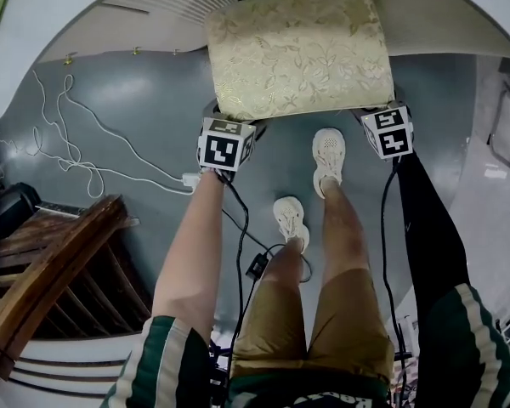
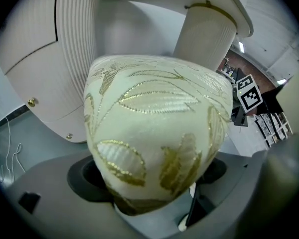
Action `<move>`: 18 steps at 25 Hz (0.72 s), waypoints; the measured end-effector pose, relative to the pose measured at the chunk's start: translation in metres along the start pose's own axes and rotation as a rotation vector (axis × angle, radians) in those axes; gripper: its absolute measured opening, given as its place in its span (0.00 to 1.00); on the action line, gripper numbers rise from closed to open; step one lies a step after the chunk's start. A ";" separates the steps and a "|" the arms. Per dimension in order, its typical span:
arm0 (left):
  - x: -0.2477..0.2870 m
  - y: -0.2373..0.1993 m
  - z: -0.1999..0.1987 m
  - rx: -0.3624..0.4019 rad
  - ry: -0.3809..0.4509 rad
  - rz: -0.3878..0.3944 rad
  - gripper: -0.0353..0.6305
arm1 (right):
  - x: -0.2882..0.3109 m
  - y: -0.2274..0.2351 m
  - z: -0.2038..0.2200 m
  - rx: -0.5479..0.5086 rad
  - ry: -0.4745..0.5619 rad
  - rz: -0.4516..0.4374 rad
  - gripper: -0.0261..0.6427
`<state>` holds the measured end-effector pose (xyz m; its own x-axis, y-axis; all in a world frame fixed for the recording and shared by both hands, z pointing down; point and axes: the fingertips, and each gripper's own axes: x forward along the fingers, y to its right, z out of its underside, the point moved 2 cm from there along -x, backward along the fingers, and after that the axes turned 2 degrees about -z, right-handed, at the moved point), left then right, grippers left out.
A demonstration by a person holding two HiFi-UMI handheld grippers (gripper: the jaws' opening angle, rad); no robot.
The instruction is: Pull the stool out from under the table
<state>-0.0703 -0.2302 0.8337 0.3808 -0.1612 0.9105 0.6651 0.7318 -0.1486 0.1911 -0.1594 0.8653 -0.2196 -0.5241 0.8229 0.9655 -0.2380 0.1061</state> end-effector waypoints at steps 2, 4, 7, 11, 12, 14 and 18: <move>-0.002 0.002 0.004 -0.008 0.006 -0.010 0.76 | 0.000 -0.001 0.001 -0.013 0.005 -0.003 0.68; 0.000 0.002 -0.004 -0.022 0.002 -0.015 0.76 | 0.003 0.008 -0.006 -0.024 0.000 -0.015 0.68; -0.003 0.004 -0.016 -0.036 -0.026 0.003 0.75 | -0.001 0.017 -0.016 -0.021 -0.028 -0.033 0.68; -0.010 0.002 -0.017 -0.044 -0.051 0.024 0.75 | -0.005 0.013 -0.017 0.001 -0.075 -0.057 0.68; -0.012 0.003 -0.017 -0.044 -0.053 0.034 0.75 | -0.009 0.012 -0.016 0.006 -0.088 -0.059 0.68; -0.016 0.005 -0.018 -0.036 -0.056 0.051 0.75 | -0.015 0.011 -0.016 0.019 -0.106 -0.059 0.68; -0.013 0.002 -0.017 -0.021 -0.067 0.046 0.74 | -0.008 0.009 -0.012 0.039 -0.104 -0.068 0.68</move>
<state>-0.0631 -0.2381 0.8146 0.3684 -0.0825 0.9260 0.6615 0.7231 -0.1988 0.2000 -0.1667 0.8528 -0.2711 -0.4199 0.8661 0.9540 -0.2370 0.1837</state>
